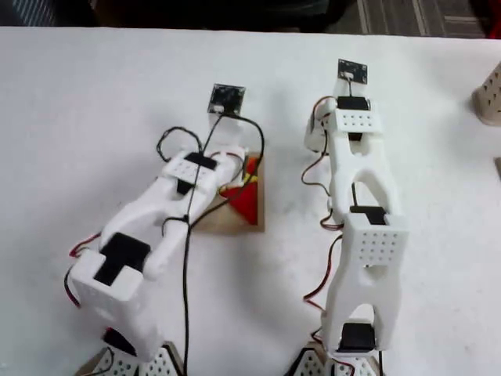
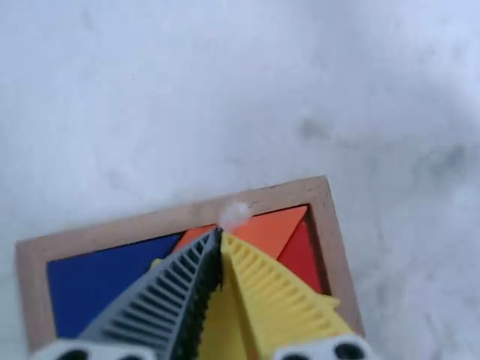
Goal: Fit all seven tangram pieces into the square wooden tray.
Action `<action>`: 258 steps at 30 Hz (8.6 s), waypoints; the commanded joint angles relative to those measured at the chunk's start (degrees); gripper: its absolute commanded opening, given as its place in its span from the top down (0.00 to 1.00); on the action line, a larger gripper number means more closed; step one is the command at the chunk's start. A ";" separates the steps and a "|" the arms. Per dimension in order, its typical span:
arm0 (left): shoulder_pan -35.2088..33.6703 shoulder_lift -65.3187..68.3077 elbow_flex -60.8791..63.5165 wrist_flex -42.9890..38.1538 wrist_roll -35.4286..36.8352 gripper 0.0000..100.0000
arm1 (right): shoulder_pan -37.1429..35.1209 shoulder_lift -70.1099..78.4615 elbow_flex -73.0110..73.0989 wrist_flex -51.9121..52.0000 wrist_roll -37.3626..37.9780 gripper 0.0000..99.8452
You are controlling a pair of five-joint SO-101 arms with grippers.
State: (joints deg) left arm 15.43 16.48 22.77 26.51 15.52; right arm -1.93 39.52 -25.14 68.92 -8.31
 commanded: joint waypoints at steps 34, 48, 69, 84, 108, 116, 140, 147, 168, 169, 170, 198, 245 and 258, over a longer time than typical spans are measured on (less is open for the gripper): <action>10.33 -26.42 27.43 -1.23 0.62 0.98 | -0.40 -0.92 -2.11 -0.04 0.88 0.98; 4.09 -37.32 27.43 4.31 0.62 0.98 | -0.66 -0.92 -2.37 -0.04 0.88 0.98; 14.37 -48.04 39.65 24.44 -10.37 0.98 | -0.75 -0.92 -2.11 0.04 0.88 0.98; 4.53 -39.52 36.13 18.02 -10.64 0.98 | -0.66 -0.92 -2.02 0.84 0.88 0.98; -9.71 -39.87 34.46 14.42 -10.37 0.98 | -0.75 -0.92 -2.02 0.84 0.88 0.98; -7.34 -41.98 33.49 14.07 -9.14 0.98 | -0.75 -0.92 -2.20 0.84 0.88 0.98; 11.03 -22.90 31.56 -14.95 1.14 0.98 | -0.75 -0.92 -2.29 0.84 0.88 0.98; 11.03 -23.87 29.80 -7.47 1.05 0.98 | -0.75 -0.92 -2.29 0.84 0.88 0.98; -1.71 -49.01 40.44 -3.08 -3.78 0.98 | -0.84 -3.65 -2.02 7.08 0.97 0.98; -2.77 -51.21 41.76 -3.08 -6.15 0.98 | -0.92 -4.26 -1.93 8.48 0.97 0.98; -3.56 -53.41 43.25 -3.08 -8.18 0.98 | -1.01 -4.79 -1.93 9.89 0.97 0.98; -20.09 -99.03 74.29 6.95 -20.92 0.98 | 5.05 -68.62 79.03 -16.40 10.11 0.98; -19.03 -119.96 74.37 46.86 -20.92 0.98 | 4.88 -141.85 122.11 3.21 29.71 0.98; -19.03 -119.96 74.37 46.86 -20.92 0.98 | 4.79 -141.85 122.11 3.21 29.71 0.98</action>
State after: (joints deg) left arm -4.00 -102.81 97.32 73.01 -4.88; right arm 2.99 -101.67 96.53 71.74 22.02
